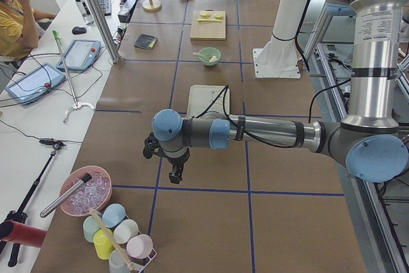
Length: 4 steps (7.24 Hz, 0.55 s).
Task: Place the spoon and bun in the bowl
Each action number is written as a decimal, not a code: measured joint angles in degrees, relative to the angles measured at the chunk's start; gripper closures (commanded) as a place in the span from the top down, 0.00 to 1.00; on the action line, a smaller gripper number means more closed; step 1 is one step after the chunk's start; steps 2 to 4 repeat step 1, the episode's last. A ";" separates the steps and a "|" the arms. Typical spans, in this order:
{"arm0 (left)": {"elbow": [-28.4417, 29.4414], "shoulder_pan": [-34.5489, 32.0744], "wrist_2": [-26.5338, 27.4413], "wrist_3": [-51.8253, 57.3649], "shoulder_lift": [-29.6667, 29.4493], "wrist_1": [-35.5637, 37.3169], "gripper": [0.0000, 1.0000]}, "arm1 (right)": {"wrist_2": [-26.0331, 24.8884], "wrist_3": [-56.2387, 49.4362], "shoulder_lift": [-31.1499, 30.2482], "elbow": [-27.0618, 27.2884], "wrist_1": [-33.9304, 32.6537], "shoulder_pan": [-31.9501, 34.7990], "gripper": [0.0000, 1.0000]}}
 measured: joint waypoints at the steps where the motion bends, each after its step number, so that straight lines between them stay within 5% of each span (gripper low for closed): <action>1: 0.07 0.02 0.22 -0.15 -0.03 -0.01 1.00 | 0.00 0.00 0.10 0.00 -0.04 0.04 1.00; 4: 0.07 0.02 0.22 -0.15 -0.03 -0.01 1.00 | 0.00 0.00 0.10 0.00 -0.04 0.04 1.00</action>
